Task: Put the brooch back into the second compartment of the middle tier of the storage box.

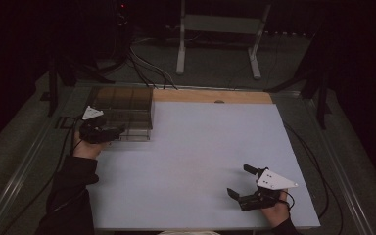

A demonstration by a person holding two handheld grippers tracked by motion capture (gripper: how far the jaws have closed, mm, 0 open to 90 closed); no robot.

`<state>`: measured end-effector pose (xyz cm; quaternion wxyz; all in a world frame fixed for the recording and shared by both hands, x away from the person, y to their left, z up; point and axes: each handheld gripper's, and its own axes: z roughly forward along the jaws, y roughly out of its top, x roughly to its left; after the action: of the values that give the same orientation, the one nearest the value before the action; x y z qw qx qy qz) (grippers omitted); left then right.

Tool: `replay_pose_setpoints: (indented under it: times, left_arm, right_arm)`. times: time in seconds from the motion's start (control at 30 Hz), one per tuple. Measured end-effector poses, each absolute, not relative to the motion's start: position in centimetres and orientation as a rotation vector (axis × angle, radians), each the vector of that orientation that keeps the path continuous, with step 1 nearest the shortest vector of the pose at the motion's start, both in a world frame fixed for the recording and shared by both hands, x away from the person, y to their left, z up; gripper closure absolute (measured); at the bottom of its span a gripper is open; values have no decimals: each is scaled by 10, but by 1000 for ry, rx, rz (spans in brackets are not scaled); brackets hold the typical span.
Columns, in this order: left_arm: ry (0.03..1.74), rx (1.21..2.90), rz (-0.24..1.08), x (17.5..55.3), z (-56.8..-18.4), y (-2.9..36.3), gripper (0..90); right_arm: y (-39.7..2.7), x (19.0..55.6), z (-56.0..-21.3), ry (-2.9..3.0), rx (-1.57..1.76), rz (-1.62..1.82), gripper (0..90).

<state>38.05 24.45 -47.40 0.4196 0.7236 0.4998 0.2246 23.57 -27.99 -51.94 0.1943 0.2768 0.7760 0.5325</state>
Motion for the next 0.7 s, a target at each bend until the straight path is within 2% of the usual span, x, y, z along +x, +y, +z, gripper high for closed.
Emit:
replay_pose_setpoints:
  times: [0.1, 0.17, 0.6, 0.7]
  left_arm:
    - [1233, 1814, 526, 380, -473, 243, 100]
    - [1199, 1824, 472, 380, -473, 241, 24]
    - [1119, 1885, 401, 376, -470, 224, 5]
    - [1037, 1870, 394, 371, -462, 219, 5]
  right_arm:
    - [-280, 236, -519, 2175, 776, 1495, 0]
    - [-280, 236, -520, 2176, 776, 1496, 0]
    - [-282, 238, -522, 2182, 783, 1503, 0]
    - [-282, 238, -522, 2182, 781, 1502, 0]
